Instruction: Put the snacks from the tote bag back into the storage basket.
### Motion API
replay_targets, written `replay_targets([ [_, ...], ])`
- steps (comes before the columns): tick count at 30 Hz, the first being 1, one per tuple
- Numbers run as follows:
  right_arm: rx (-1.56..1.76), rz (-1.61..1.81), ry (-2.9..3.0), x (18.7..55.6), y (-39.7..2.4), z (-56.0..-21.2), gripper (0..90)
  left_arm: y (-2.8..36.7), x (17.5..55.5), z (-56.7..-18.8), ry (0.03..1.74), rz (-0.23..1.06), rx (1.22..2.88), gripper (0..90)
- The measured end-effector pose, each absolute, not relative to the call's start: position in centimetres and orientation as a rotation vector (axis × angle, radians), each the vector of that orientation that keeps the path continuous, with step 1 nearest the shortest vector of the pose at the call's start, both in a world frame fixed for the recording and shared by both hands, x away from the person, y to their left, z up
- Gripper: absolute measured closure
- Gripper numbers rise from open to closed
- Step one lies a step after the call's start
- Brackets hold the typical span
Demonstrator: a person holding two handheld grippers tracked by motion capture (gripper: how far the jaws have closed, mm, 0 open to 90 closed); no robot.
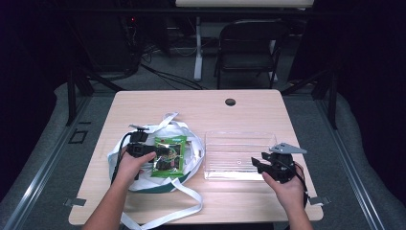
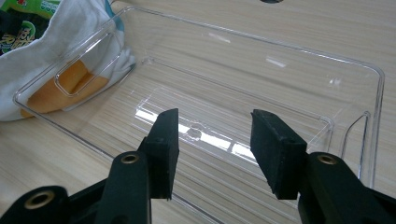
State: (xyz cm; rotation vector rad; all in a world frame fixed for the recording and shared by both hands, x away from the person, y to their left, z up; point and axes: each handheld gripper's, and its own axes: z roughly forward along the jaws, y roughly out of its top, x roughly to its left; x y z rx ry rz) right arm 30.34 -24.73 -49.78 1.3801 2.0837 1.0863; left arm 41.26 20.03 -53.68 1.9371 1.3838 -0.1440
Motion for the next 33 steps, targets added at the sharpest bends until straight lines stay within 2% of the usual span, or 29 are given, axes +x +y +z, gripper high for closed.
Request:
replay_targets([
  [15, 1.383, 1.088, 2.074, 30.2, -24.8, -49.8, 52.4, 19.4, 41.4, -54.3, 1.348, -0.214, 1.956, 39.8],
  [33, 1.399, 1.094, 2.061, 30.3, -25.0, -49.9, 52.4, 20.3, 41.0, -52.8, 1.265, -0.220, 1.949, 58.8],
])
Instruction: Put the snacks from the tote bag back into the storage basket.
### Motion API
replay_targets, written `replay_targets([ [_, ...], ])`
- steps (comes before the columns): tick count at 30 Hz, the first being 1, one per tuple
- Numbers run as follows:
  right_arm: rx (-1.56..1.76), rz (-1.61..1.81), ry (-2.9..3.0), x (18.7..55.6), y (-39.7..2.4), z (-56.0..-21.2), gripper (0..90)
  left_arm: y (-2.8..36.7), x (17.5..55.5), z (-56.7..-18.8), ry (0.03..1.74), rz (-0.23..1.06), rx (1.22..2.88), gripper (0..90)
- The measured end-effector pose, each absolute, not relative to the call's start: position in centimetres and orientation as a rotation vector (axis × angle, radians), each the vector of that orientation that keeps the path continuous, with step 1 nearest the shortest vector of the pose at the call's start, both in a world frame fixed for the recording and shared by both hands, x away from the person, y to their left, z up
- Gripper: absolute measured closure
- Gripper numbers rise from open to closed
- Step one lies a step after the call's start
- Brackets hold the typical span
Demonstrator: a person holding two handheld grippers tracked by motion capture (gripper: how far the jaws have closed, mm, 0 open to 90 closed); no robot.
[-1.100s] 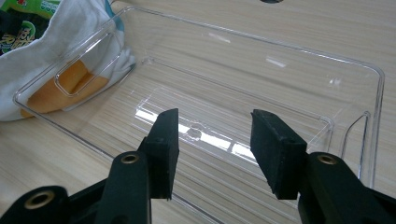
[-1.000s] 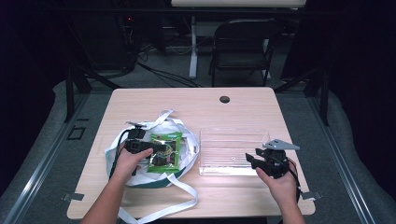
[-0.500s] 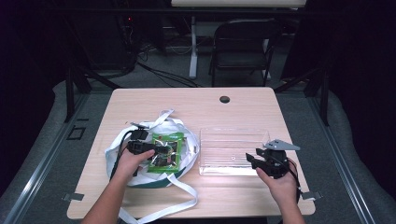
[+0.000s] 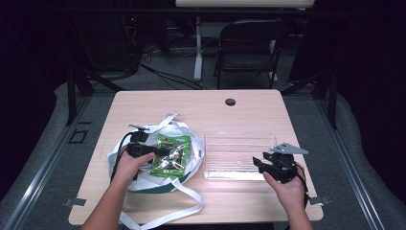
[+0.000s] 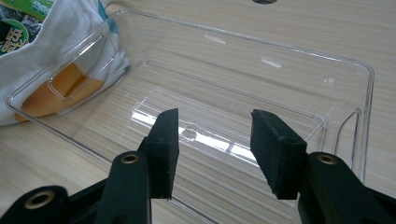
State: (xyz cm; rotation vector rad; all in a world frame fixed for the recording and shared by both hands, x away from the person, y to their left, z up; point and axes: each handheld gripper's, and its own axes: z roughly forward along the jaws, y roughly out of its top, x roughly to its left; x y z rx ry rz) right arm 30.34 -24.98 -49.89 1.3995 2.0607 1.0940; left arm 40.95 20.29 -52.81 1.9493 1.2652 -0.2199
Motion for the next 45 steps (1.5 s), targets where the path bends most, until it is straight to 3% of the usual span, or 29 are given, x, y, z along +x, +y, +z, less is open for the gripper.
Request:
replay_targets([
  [15, 1.394, 1.105, 2.067, 30.6, -24.9, -50.0, 52.4, 20.8, 40.6, -51.9, 1.184, -0.276, 1.912, 70.8],
  [45, 1.370, 1.117, 2.074, 31.1, -24.4, -49.9, 52.5, 22.0, 39.4, -50.5, 1.061, -0.265, 2.028, 71.8],
])
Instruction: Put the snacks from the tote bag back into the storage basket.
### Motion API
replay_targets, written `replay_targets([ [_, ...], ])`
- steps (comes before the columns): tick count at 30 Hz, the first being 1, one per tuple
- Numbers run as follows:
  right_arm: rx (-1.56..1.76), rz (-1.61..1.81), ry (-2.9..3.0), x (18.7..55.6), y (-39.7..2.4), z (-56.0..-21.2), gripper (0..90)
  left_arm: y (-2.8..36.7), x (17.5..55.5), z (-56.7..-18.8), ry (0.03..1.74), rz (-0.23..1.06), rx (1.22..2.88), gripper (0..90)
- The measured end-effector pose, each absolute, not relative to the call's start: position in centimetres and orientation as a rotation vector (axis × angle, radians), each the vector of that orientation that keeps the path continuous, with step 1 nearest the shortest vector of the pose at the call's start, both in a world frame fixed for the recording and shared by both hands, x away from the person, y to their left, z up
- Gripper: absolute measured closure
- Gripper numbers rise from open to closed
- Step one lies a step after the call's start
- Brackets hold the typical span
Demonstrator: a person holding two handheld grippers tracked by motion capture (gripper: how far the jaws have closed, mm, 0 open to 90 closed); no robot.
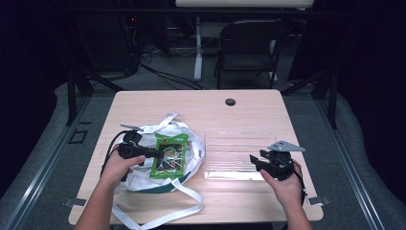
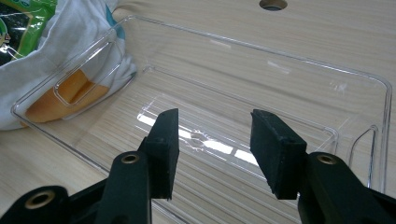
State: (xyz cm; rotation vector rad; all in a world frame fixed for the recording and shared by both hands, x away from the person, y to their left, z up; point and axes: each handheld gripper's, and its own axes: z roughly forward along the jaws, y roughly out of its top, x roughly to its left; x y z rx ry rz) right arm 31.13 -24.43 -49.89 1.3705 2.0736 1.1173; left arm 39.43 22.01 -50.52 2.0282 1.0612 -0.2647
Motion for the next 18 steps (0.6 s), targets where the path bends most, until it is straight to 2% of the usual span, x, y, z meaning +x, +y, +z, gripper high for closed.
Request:
replay_targets([
  [6, 1.360, 1.122, 2.081, 31.3, -24.3, -49.9, 52.5, 22.7, 39.1, -50.2, 1.054, -0.265, 2.044, 71.9],
  [18, 1.319, 1.121, 2.115, 31.5, -23.8, -49.7, 52.5, 23.6, 38.4, -48.8, 1.041, -0.120, 1.976, 72.2],
])
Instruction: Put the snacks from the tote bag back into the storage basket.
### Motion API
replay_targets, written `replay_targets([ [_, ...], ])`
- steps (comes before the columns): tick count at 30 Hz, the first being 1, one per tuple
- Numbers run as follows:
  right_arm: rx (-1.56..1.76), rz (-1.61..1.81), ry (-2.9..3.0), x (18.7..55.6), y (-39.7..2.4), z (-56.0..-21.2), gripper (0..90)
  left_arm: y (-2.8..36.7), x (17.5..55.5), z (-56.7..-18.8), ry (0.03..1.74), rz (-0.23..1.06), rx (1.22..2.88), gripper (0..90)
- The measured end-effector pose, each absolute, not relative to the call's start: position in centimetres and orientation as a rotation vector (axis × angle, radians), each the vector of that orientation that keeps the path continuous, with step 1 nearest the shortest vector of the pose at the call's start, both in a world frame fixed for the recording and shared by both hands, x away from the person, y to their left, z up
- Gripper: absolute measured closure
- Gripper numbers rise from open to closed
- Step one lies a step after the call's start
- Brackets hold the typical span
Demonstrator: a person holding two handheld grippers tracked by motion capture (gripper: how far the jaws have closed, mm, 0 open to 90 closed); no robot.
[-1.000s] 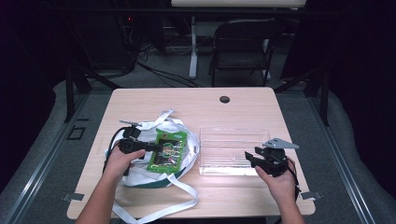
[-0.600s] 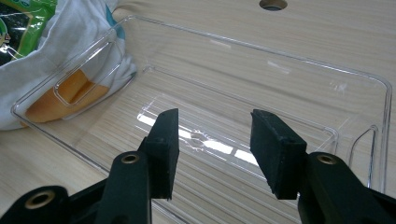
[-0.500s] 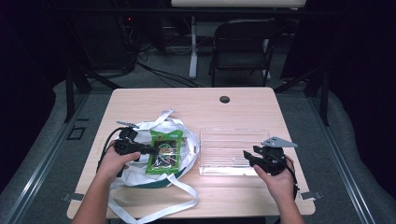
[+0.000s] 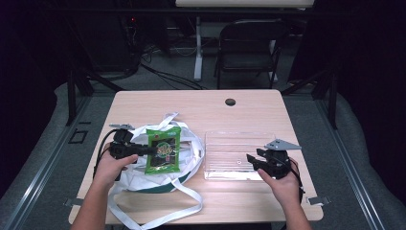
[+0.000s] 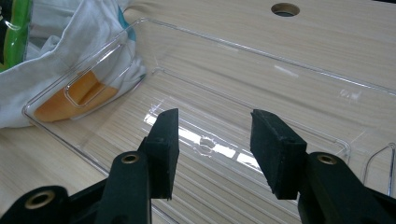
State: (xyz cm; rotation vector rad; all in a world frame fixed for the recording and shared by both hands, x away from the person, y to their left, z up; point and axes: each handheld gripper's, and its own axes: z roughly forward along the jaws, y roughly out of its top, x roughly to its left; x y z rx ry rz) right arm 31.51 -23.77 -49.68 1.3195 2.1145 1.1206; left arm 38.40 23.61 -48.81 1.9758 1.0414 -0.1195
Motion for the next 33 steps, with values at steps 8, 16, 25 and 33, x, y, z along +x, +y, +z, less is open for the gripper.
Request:
replay_targets([
  [8, 1.254, 1.100, 2.118, 31.4, -23.4, -49.5, 52.0, 23.5, 38.0, -48.1, 0.995, -0.051, 1.957, 72.2],
  [16, 1.215, 1.074, 2.140, 31.3, -23.1, -49.3, 53.9, 23.3, 37.5, -47.3, 0.977, 0.030, 1.934, 72.2],
  [25, 1.113, 1.068, 2.214, 31.3, -22.3, -48.5, 61.0, 23.1, 37.0, -46.5, 0.946, 0.091, 1.904, 72.2],
  [33, 0.999, 0.983, 2.310, 32.2, -21.0, -46.9, 62.5, 22.7, 36.6, -46.1, 0.909, 0.138, 1.890, 72.2],
])
